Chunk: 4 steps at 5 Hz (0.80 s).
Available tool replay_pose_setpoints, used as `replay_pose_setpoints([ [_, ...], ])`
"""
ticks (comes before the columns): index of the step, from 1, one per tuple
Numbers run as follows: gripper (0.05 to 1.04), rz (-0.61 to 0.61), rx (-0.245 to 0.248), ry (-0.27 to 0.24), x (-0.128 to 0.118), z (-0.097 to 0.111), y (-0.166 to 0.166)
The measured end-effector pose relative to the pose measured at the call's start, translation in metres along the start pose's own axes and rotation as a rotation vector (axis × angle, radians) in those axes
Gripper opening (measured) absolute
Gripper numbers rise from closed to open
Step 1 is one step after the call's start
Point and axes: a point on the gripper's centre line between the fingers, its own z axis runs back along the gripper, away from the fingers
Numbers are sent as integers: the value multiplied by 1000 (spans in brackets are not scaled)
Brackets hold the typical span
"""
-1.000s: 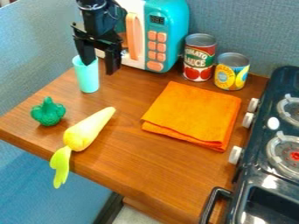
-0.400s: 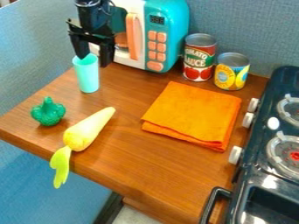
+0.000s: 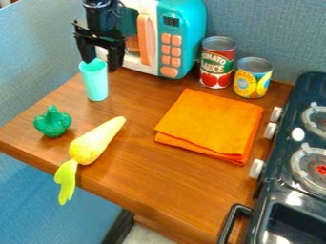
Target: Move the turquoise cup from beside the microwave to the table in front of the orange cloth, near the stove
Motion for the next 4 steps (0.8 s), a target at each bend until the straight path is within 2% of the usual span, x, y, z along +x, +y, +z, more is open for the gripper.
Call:
replay_pose_setpoints([
  [2,1001,-6,13,-11,9,0,5],
  [4,1001,17,19,24,9,-13,15],
])
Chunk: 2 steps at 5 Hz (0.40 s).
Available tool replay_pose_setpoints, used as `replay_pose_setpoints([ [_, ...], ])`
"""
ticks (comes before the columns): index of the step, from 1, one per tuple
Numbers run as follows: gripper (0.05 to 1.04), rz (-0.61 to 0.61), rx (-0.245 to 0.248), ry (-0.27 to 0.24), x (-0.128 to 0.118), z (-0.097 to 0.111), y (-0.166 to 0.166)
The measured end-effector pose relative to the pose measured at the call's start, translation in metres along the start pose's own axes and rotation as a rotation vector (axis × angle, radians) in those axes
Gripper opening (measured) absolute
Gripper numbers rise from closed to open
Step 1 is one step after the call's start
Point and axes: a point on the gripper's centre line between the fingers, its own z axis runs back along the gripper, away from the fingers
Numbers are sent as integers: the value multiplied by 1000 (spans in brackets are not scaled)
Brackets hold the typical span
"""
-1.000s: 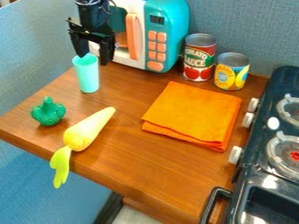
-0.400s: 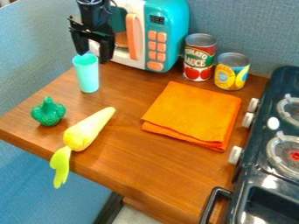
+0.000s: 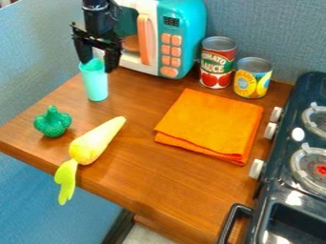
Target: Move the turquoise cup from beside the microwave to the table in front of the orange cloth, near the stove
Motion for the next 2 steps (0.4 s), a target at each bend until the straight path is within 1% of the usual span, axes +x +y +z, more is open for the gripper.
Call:
replay_pose_setpoints([
  [1,1001,41,27,30,-6,-13,-1],
  [2,1001,30,26,30,-4,-17,-12],
])
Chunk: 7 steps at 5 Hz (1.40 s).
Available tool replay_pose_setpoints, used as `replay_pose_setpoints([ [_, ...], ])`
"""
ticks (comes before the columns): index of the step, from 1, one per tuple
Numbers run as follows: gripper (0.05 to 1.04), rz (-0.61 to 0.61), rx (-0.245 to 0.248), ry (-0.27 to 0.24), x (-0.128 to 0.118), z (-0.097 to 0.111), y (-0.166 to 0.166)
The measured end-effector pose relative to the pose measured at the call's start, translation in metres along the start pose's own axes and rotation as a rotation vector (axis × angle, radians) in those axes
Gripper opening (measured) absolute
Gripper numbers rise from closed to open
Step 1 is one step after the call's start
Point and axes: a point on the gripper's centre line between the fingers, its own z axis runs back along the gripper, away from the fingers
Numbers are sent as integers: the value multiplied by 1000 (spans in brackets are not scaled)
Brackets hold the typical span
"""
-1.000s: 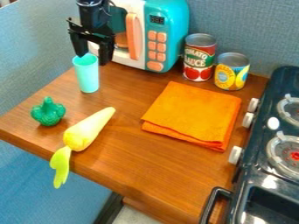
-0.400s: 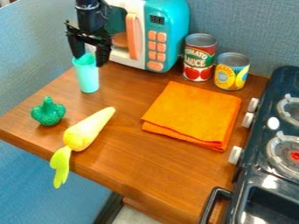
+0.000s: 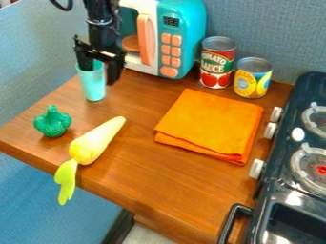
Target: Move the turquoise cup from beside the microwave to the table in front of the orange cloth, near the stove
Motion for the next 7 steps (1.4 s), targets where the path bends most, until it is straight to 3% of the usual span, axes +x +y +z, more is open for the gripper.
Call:
replay_pose_setpoints([
  [2,948,-14,1,5,2,-3,-4],
  [4,375,27,8,-12,10,0,11],
  [5,165,40,2,13,5,-6,18],
  [6,93,23,-31,6,2,-6,12],
  [7,89,8,-58,10,-11,3,5],
])
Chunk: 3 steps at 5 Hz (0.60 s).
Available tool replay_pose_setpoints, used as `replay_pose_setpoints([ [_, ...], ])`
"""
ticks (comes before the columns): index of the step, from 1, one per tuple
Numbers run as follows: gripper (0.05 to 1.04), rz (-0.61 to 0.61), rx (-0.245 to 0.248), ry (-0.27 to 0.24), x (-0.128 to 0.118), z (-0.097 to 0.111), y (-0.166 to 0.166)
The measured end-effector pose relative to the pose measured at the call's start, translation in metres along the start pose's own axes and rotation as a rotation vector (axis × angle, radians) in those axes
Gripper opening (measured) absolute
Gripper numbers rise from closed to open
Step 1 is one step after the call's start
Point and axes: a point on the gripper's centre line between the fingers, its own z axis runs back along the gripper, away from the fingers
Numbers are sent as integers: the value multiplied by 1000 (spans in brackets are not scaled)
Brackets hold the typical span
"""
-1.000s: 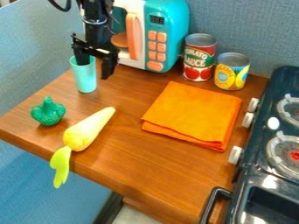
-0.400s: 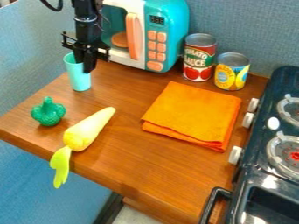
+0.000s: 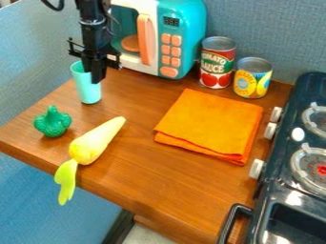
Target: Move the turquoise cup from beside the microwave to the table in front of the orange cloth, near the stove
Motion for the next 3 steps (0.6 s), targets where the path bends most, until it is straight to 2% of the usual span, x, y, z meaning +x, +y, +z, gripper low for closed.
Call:
replay_pose_setpoints([
  [1,89,-11,-31,-66,-15,41,-9],
  [2,89,-101,-93,-139,-42,75,-38],
  [3,89,-279,-145,-147,-68,81,-90],
])
